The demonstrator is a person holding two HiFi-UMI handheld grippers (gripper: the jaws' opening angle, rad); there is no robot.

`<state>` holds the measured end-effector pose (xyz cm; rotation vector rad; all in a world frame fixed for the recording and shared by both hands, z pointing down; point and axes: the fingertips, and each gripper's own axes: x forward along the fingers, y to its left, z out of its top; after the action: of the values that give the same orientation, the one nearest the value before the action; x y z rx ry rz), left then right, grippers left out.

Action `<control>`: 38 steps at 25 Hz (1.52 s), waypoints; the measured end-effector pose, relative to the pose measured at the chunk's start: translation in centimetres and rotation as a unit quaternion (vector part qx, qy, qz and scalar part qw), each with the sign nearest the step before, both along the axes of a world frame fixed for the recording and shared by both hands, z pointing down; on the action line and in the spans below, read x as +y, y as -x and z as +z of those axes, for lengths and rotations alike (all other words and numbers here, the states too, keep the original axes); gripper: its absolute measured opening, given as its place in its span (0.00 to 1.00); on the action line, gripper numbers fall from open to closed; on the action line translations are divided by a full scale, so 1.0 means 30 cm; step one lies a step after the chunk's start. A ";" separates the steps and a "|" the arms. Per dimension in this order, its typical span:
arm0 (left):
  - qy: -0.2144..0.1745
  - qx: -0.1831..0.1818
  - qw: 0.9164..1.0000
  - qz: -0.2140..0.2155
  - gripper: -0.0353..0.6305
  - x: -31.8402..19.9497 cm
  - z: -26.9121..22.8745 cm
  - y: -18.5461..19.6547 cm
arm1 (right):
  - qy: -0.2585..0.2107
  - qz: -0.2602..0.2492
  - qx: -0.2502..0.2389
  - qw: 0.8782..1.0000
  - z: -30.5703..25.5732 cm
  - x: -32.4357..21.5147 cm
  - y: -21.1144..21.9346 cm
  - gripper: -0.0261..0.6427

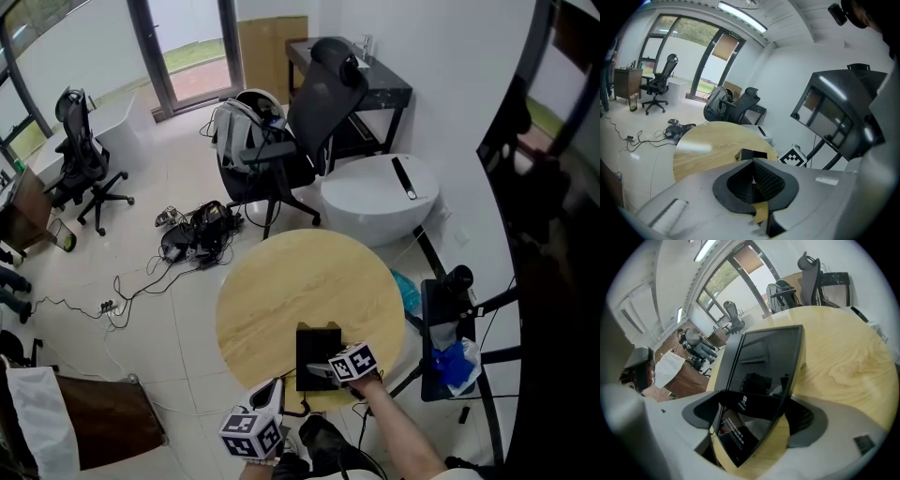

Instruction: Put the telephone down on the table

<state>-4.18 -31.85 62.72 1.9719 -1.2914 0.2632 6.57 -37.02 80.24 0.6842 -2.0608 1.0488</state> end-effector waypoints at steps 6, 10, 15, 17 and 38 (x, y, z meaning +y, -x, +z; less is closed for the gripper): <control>-0.004 -0.001 1.000 0.009 0.03 0.001 -0.013 -0.012 | -0.027 0.025 0.035 0.999 -0.011 -0.009 -0.019 0.75; -0.006 -0.003 1.000 0.012 0.03 0.002 -0.007 0.000 | -0.044 0.041 0.023 0.998 -0.035 -0.003 -0.008 0.75; -0.009 -0.004 1.000 0.022 0.03 0.018 -0.013 0.003 | -0.078 0.079 0.004 0.994 -0.116 -0.027 -0.047 0.75; -0.010 -0.004 1.000 0.027 0.03 0.026 -0.019 0.000 | -0.088 0.089 0.006 0.992 -0.150 -0.034 -0.069 0.75; -0.097 0.014 0.993 0.067 0.03 0.264 -0.246 0.093 | -0.261 0.251 -0.031 0.932 -0.722 0.373 -0.152 0.05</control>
<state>-6.98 -23.93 55.35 2.2217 -1.2075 0.1799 11.12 -25.85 58.57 1.5284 -2.2986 0.7773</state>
